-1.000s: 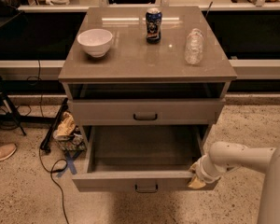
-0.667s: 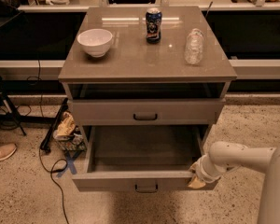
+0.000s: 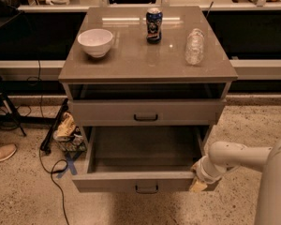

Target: Open middle drawer

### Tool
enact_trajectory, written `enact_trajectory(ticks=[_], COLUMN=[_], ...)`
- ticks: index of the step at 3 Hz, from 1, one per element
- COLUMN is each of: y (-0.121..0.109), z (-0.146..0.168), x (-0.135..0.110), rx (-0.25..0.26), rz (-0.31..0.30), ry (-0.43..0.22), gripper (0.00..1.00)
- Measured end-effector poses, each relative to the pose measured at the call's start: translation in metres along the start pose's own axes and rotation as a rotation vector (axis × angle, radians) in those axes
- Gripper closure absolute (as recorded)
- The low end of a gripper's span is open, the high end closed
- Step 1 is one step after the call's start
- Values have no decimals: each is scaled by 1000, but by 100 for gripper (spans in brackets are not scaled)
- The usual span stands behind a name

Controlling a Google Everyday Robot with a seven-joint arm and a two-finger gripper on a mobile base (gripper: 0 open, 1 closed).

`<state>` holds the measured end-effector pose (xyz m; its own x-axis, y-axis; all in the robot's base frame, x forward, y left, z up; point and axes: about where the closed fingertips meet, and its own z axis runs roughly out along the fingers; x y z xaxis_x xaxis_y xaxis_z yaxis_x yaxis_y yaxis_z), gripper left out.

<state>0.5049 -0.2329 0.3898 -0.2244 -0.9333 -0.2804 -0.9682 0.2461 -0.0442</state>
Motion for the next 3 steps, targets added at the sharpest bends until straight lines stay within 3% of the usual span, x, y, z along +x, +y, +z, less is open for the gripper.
enact_trajectory(ticks=[1, 3], y=[0, 18], z=[0, 14], x=[0, 7], rx=[0, -80], rz=[0, -28], ry=[0, -14], gripper=[0, 42])
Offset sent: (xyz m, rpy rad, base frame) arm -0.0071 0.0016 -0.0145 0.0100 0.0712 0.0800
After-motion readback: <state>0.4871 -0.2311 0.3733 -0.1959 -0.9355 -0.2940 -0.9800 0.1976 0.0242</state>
